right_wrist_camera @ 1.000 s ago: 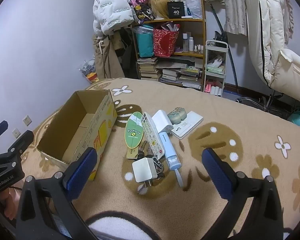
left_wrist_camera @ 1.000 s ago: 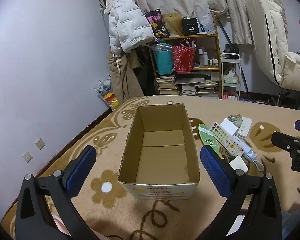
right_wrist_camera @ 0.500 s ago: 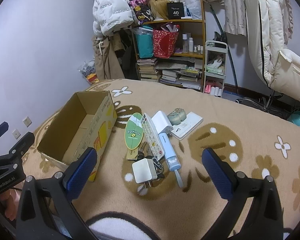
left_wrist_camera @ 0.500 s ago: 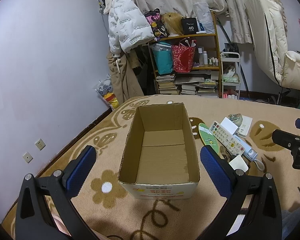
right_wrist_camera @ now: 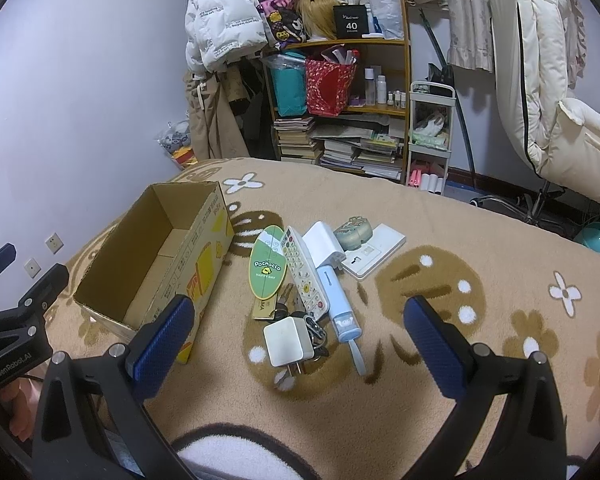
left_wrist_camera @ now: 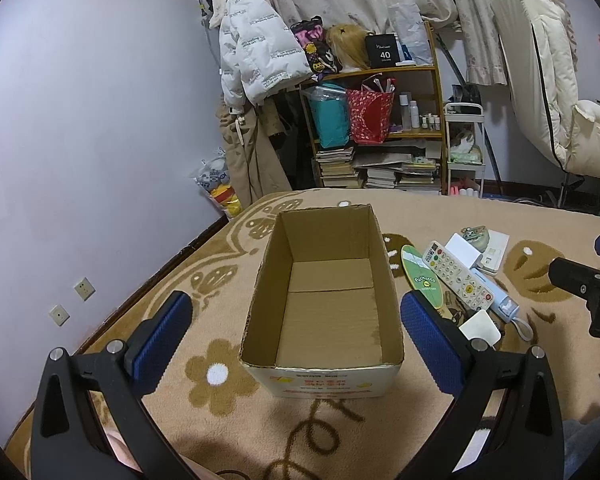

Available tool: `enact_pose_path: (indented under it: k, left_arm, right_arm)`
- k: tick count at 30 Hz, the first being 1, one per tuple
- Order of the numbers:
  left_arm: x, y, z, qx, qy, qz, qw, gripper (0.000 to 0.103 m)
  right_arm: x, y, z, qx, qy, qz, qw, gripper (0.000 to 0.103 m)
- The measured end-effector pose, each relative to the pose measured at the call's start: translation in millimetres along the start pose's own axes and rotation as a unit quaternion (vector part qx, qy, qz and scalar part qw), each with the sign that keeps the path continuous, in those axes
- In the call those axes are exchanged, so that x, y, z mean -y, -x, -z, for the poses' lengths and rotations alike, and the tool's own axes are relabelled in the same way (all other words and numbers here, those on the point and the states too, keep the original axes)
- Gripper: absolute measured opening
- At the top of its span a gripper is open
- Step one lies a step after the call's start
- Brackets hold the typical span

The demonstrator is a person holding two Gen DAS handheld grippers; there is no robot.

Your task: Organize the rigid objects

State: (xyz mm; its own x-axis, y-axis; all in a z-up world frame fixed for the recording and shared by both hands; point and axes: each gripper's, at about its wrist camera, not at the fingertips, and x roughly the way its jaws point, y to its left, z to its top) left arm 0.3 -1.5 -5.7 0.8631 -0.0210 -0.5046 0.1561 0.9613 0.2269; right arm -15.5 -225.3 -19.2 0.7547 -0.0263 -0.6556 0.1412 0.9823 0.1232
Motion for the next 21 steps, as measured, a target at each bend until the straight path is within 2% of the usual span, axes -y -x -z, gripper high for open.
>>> enact_pose_path:
  k: [21]
  left_arm:
    - [2.4, -1.0, -0.1, -0.003, -0.004, -0.005, 1.0000, 0.103]
  right_arm:
    - [-0.5, 0.1, -0.2, 0.000, 0.001, 0.000, 1.000, 0.103]
